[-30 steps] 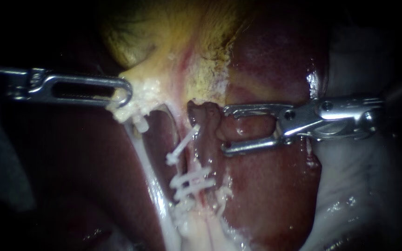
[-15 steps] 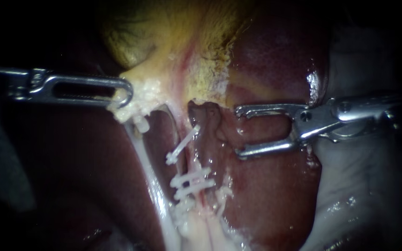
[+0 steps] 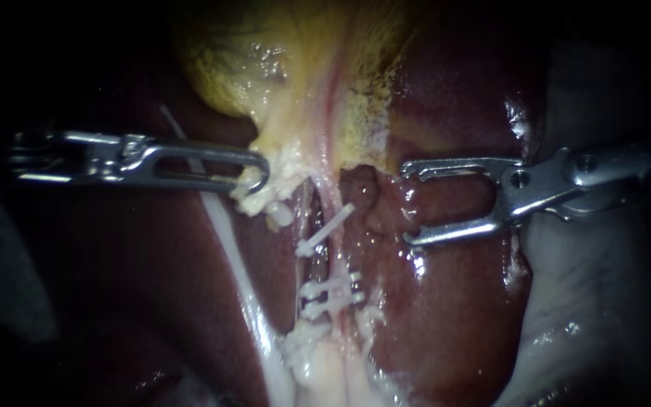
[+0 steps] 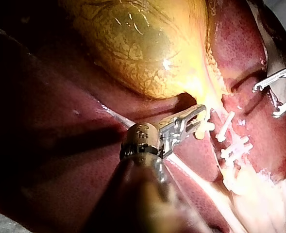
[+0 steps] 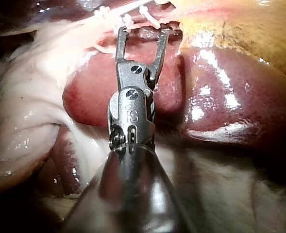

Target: Going back third clip right tube

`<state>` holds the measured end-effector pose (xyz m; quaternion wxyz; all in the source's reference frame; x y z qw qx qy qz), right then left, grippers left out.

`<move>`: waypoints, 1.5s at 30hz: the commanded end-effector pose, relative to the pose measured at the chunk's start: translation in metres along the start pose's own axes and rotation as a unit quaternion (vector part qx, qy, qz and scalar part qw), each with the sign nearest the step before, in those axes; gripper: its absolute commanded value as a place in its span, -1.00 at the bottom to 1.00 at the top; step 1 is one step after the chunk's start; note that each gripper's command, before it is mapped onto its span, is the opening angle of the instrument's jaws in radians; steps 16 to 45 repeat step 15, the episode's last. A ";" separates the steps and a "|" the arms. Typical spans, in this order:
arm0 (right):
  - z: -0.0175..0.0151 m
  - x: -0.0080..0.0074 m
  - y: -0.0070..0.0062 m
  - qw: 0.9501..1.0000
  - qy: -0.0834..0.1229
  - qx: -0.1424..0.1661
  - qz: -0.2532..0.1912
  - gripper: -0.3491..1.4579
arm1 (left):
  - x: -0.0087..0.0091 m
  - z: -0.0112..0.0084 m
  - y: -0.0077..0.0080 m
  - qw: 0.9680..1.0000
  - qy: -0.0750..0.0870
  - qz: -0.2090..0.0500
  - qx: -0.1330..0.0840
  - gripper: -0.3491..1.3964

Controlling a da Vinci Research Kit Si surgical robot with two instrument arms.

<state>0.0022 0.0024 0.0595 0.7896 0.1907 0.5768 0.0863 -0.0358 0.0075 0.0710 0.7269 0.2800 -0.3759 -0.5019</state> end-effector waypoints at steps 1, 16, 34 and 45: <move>-0.0001 0.0000 0.0000 1.000 0.000 0.000 0.000 -0.06 | 0.0001 0.0003 0.0002 1.000 0.000 0.000 -0.001 -1.00; -0.0001 0.0000 -0.0001 1.000 0.000 0.001 0.000 -0.06 | 0.0004 0.0008 0.0007 1.000 0.003 -0.001 -0.003 -1.00; -0.0001 0.0000 -0.0001 1.000 0.000 0.001 0.000 -0.06 | 0.0004 0.0008 0.0007 1.000 0.003 -0.001 -0.003 -1.00; -0.0001 0.0000 -0.0001 1.000 0.000 0.001 0.000 -0.06 | 0.0004 0.0008 0.0007 1.000 0.003 -0.001 -0.003 -1.00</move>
